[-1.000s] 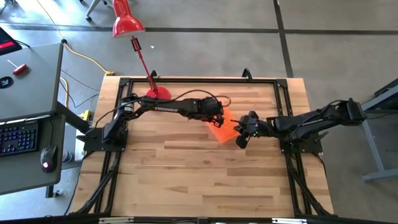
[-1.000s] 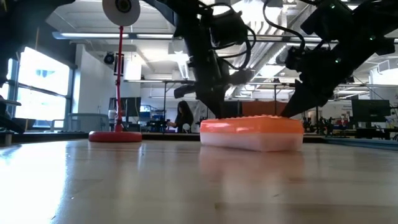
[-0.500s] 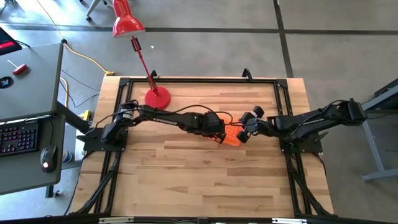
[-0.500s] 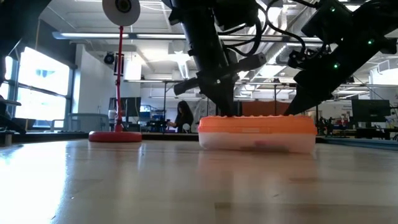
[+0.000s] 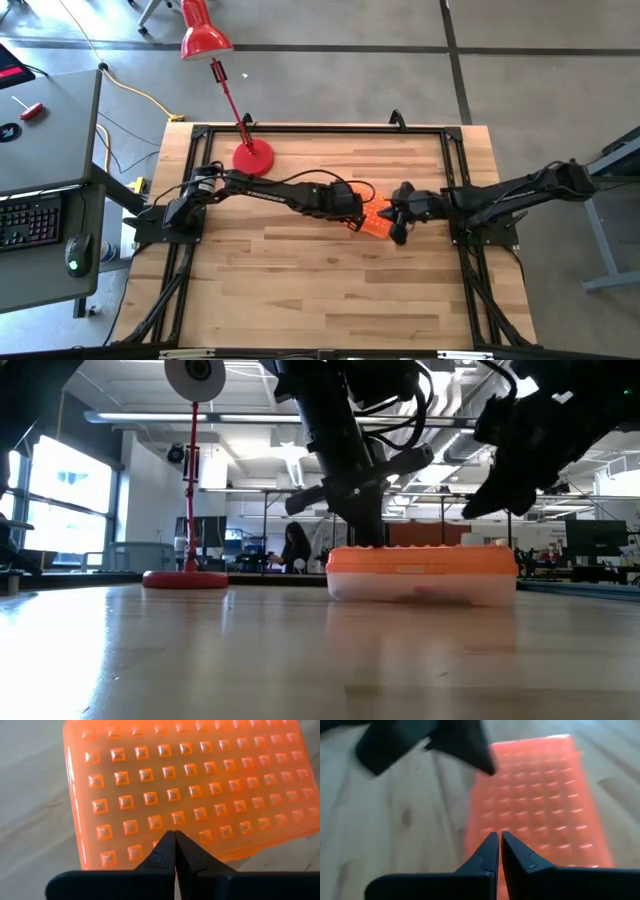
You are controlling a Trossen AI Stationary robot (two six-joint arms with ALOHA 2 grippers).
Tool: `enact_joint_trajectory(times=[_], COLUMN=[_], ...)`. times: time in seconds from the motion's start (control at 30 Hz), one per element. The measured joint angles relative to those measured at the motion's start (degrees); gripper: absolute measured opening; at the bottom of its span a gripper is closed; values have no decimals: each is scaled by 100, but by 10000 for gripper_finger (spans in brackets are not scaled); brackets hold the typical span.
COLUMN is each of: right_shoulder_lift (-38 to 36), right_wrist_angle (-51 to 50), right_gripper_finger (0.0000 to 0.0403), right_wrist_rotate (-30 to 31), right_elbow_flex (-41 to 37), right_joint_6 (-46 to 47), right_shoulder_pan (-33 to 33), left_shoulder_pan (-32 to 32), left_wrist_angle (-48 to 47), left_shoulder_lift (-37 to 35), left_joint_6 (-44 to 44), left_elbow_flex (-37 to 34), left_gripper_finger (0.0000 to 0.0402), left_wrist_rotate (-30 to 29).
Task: Pick & place school supplies into a supply box
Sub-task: Close the lid of the supply box
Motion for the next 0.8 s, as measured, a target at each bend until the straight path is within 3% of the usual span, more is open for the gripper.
enact_joint_trajectory(times=[0.2,0.3,0.8], right_shoulder_lift=[31,174,394], right_wrist_angle=[-992,-1168,-1216], right_gripper_finger=[0,0,0], right_wrist_rotate=[298,572,919], right_elbow_flex=[2,16,20], right_joint_6=[600,841,950], right_shoulder_pan=[364,470,561], left_shoulder_pan=[-85,-84,73], left_wrist_angle=[126,-402,-1684], left_shoulder_lift=[-106,-127,133], left_joint_6=[557,658,52], left_elbow_flex=[296,751,962], left_gripper_finger=[11,15,19], left_wrist_rotate=[-772,-1064,-974])
